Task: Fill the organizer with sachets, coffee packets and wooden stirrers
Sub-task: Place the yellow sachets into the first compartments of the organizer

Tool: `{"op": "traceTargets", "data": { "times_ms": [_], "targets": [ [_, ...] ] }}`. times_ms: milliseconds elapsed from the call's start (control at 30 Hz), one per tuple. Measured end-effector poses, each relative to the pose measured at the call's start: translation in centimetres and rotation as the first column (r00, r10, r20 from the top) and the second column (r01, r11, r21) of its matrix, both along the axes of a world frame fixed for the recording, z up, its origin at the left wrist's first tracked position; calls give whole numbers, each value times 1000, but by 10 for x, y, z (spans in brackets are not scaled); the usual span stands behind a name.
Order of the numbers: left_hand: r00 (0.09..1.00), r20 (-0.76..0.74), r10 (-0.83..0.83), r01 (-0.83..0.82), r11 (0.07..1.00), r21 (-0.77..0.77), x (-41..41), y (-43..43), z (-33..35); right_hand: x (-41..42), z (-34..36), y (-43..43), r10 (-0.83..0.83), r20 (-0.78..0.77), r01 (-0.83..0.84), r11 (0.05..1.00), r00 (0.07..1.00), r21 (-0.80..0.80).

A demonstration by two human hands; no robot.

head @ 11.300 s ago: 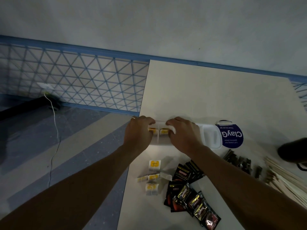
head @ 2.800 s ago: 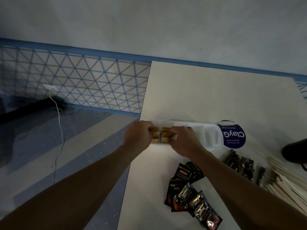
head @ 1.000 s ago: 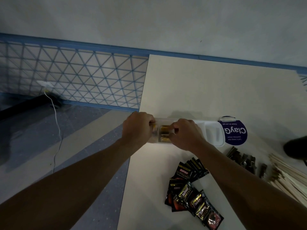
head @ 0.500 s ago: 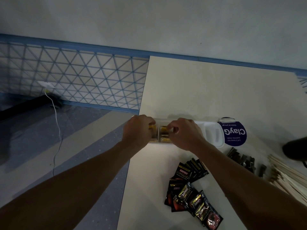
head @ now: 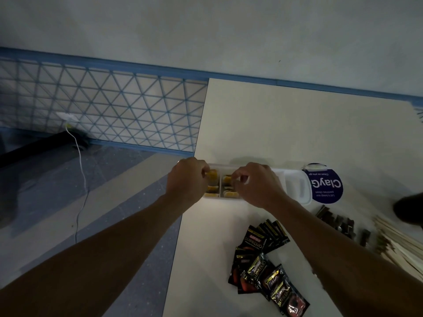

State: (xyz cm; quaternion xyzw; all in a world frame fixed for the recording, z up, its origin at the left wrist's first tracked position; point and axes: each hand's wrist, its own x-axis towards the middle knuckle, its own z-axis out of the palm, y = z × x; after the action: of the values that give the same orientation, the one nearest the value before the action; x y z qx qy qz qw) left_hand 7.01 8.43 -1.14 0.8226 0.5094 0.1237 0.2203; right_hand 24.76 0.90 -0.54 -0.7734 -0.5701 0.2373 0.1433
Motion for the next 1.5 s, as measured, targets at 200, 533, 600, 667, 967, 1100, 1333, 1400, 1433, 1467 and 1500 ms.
{"op": "traceTargets", "data": {
  "times_ms": [200,533,600,667,967,1100,1333,1400,1433,1467,1500],
  "targets": [
    [997,-48,-66,62,995,-79,-2,1,3,-19,5,20,14,47,-16,998,999,53],
    [986,-163,19,-31,997,-72,0,-3,-29,-44,1,39,225,348,-223,974,910,-46],
    [985,-172,-4,-10,997,-80,1,-4,-29,-46,0,41,246,379,-239,969,892,-67],
    [984,-175,-15,2,997,-73,2,-4,-27,-48,0,43,266,404,-250,964,875,-93],
    [990,-133,34,-40,998,-39,1,-6,-26,-45,-4,43,269,401,-246,963,875,-109],
    [990,-138,7,-11,1000,-29,-1,-4,-26,-39,-1,41,216,365,-242,970,906,27],
    [994,-106,-11,13,1000,15,-1,-6,-18,-34,-1,37,235,345,-264,964,909,40],
    [996,-90,-5,6,1000,8,-1,-7,-18,-34,-3,36,265,325,-279,960,908,-5],
    [997,-81,-7,7,1000,5,-2,-8,-18,-35,-4,36,277,321,-284,959,906,-25],
    [997,-77,-12,12,1000,1,-2,-8,-18,-35,-4,35,282,316,-285,958,906,-40],
    [997,-78,-17,17,1000,-5,-2,-8,-19,-34,-4,35,280,303,-279,959,911,-46]
  ]
}}
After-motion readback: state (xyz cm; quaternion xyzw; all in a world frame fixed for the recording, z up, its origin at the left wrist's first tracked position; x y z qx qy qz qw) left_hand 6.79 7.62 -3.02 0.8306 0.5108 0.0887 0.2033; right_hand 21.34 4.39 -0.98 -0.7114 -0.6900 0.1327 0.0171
